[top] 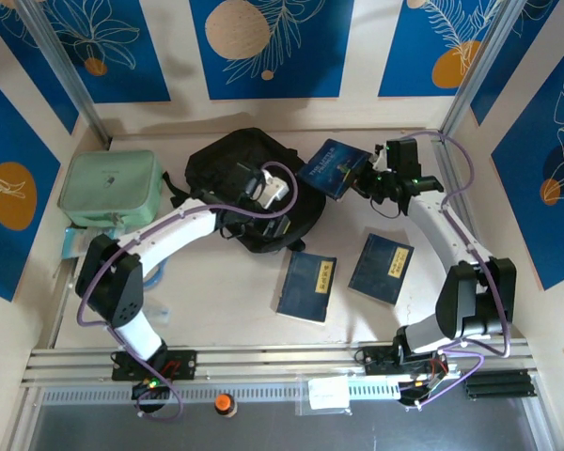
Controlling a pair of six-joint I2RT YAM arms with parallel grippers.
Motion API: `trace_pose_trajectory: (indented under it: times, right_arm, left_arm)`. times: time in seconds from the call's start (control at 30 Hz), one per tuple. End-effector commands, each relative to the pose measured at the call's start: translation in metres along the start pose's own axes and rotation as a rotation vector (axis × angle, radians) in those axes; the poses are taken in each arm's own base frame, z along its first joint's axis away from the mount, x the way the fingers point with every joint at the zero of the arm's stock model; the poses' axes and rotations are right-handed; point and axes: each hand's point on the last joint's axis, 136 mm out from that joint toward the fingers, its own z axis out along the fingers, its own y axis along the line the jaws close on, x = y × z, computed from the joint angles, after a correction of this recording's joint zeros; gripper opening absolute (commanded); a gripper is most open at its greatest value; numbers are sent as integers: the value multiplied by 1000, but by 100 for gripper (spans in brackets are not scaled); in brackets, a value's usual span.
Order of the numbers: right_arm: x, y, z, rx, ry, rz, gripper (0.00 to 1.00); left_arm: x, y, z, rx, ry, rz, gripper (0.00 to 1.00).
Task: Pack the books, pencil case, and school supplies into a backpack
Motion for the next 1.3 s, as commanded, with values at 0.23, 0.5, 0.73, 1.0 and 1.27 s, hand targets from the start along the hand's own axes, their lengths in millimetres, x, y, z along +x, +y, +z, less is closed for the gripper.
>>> trace_pose_trajectory:
  times: [0.23, 0.5, 0.73, 1.0, 1.27]
  right_arm:
    - [3, -11, -12, -8, -17, 32, 0]
    - [4, -15, -12, -2, -18, 41, 0]
    - [4, -17, -14, 0, -23, 50, 0]
    - [6, -19, -13, -2, -19, 59, 0]
    - [3, -20, -21, -1, -40, 61, 0]
  left_arm:
    - [14, -4, 26, -6, 197, 174, 53]
    - [16, 2, 34, -31, 265, 153, 48]
    - [21, 6, 38, -47, 309, 163, 48]
    - [27, 2, 40, -10, 365, 185, 48]
    - [22, 5, 35, -31, 363, 209, 19]
